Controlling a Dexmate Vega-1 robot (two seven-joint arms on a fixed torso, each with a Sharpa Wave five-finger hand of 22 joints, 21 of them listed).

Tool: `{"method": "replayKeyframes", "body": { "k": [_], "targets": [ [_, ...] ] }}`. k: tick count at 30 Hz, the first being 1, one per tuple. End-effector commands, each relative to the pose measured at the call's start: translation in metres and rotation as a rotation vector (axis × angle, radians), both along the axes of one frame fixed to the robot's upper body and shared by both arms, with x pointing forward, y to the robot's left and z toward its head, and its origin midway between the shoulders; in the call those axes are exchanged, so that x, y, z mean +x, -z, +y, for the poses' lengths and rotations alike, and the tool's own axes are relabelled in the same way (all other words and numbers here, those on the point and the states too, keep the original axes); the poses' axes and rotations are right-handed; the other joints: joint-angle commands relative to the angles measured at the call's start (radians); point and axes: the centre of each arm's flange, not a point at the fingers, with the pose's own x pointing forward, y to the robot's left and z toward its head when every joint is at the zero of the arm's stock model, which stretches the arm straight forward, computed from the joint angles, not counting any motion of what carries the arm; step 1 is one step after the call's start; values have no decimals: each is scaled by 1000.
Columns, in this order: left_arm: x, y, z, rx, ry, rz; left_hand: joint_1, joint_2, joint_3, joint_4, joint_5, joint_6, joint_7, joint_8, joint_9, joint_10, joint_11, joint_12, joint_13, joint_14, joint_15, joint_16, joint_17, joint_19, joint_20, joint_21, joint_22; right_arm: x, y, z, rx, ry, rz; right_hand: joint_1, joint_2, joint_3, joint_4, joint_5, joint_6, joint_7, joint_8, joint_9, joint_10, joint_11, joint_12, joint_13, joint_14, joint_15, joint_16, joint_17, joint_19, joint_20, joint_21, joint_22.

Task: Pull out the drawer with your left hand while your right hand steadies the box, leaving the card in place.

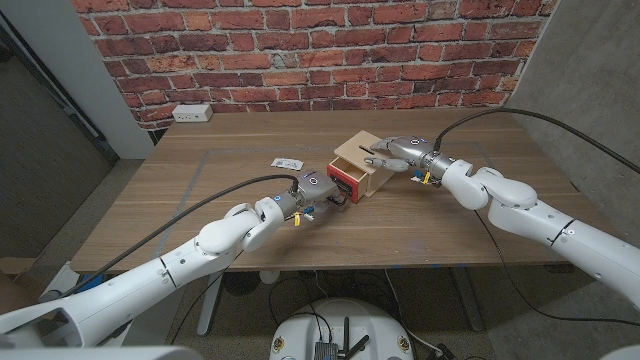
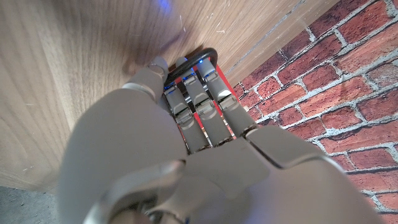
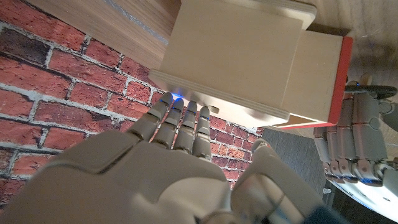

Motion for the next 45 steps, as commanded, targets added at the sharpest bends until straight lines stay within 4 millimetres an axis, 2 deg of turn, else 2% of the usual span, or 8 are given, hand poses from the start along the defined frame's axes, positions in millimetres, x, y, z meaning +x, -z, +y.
{"method": "replayKeyframes", "body": {
  "k": [1, 45],
  "targets": [
    [-7, 2, 5, -5, -7, -6, 11, 3, -6, -1, 7, 1, -3, 0, 1, 5, -4, 0, 4, 6, -79, -2, 3, 1, -125, 7, 4, -1, 0, 2, -1, 2, 0, -9, 34, 6, -1, -3, 9, 0, 0, 5, 2, 1, -3, 2, -3, -31, -1, 3, 9, -32, -1, 3],
    [-28, 11, 16, -43, -39, 0, 21, 12, -29, -2, 10, 3, -4, 1, 4, 10, -5, -1, 6, 13, -79, -5, 5, -10, -125, 30, 1, 7, -6, 10, -30, -10, -9, -9, 34, 14, -6, -4, 13, 2, 0, 5, 6, 2, -3, 2, -5, -29, -4, 6, 11, -34, -1, 3]
  ]
}}
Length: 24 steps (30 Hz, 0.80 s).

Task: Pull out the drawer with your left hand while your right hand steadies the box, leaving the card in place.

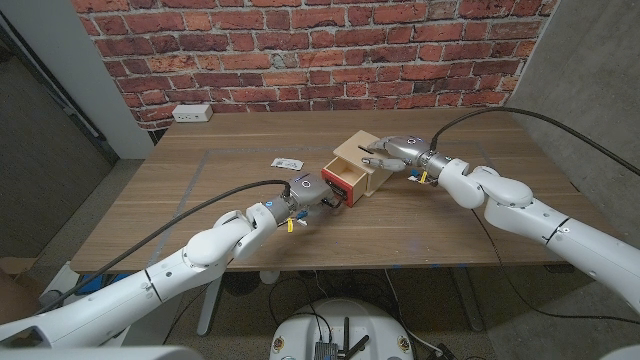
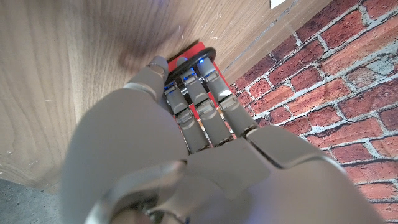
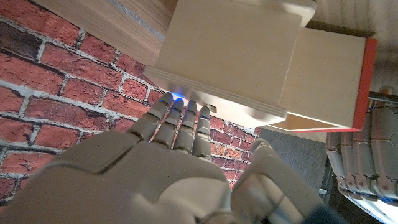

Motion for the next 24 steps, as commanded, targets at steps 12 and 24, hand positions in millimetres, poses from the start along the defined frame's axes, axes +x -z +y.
{"method": "replayKeyframes", "body": {
  "k": [12, 24],
  "targets": [
    [-11, 7, 0, -33, -33, 15, 11, 1, -11, -3, 7, 5, -4, 1, 4, 6, 1, -2, 1, 14, -80, -1, 2, -5, -126, 16, 1, 6, -2, 2, -11, 9, 13, -9, 33, 11, -1, -4, 0, 1, -3, 5, 2, 0, -5, 0, -11, -27, -3, 7, 6, -31, -2, 3],
    [-13, 8, -1, -42, -45, 14, 13, 2, -16, -2, 8, 4, -2, 0, 4, 5, 1, -3, 1, 15, -80, -2, 1, -8, -126, 22, 0, 7, -2, 2, -8, 14, 22, -13, 32, 11, 0, -5, -8, 4, -6, 5, -2, 3, -6, 0, -14, -26, -4, 8, 13, -43, 0, 3]
  ]
}}
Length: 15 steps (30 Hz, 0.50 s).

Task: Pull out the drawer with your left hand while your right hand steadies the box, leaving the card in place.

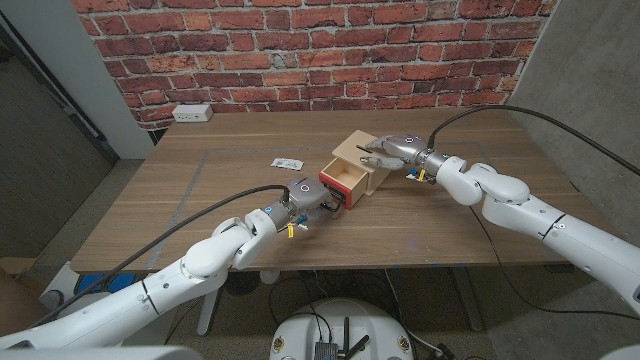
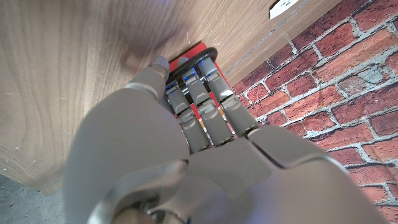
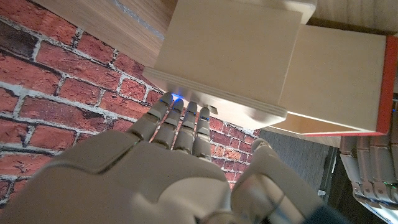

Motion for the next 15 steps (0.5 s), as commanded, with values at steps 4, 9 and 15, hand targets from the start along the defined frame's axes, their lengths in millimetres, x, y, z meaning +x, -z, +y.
{"method": "replayKeyframes", "body": {
  "k": [4, 9, 15],
  "targets": [
    [-2, 1, -1, -13, -14, -1, 14, 3, -4, 0, 5, 3, -3, 0, 5, 5, 1, -3, 3, 9, -78, -2, 2, -9, -126, 9, 2, 0, 1, 0, 0, 10, 12, -14, 32, 7, 5, -5, -5, 2, -2, 4, 2, 3, 2, 0, -6, -26, -4, 4, 20, -44, 3, 3],
    [-3, 1, -2, -17, -16, -3, 14, 4, -6, 1, 5, 4, -3, 0, 5, 4, 0, -3, 3, 10, -78, -2, 2, -11, -126, 11, 2, 0, 1, -1, 0, 13, 16, -17, 31, 6, 6, -6, -5, 3, -2, 4, 4, 1, 3, -1, 0, -25, -1, 5, 27, -43, 5, 3],
    [-3, 2, -3, -23, -23, -5, 15, 5, -9, 1, 6, 3, -3, 0, 5, 5, 0, -3, 4, 9, -78, -2, 2, -13, -126, 16, 1, 1, 1, 0, 0, 17, 21, -19, 31, 7, 8, -5, -5, 3, -1, 4, 7, 3, 4, -1, 5, -25, 1, 6, 35, -49, 7, 4]
  ]
}}
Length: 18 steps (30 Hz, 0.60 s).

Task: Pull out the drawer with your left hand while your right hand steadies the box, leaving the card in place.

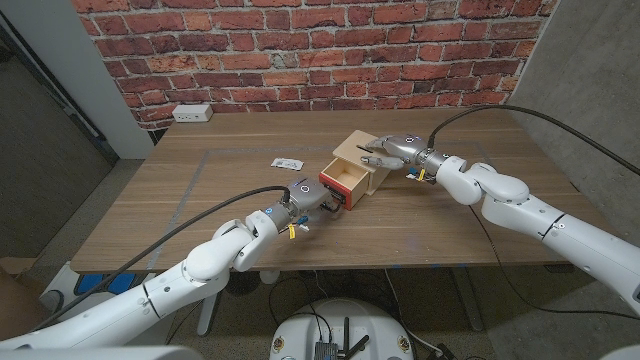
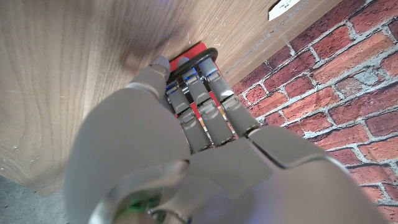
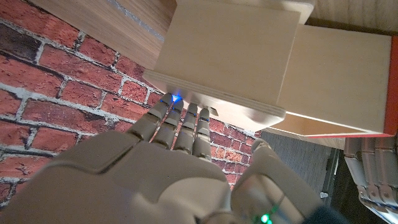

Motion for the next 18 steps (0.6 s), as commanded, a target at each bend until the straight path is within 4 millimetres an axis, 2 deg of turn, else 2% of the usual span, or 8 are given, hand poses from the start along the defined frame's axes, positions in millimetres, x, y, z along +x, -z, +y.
{"method": "replayKeyframes", "body": {
  "k": [1, 18],
  "targets": [
    [-1, 1, -3, -12, -9, -2, 11, 0, -9, 1, 6, 3, -4, 0, 5, 5, 0, -3, 3, 8, -78, -2, 1, -5, -127, 7, 1, 1, 2, 1, -1, 11, 15, -6, 34, 4, 4, -6, -5, 3, -1, 4, 8, 1, 5, 0, 7, -26, 1, 1, 15, -52, 8, 3],
    [-3, 2, -7, -26, -18, -3, 13, 3, -14, 1, 7, 1, -4, 0, 6, 1, 0, -4, 3, 6, -78, -3, 1, -11, -127, 17, 0, -1, 5, 7, 23, 42, 60, -17, 26, -2, 10, -7, -19, 24, -5, 4, 26, 0, 10, 0, 30, -19, 12, 8, 59, -54, 20, 5]
  ]
}}
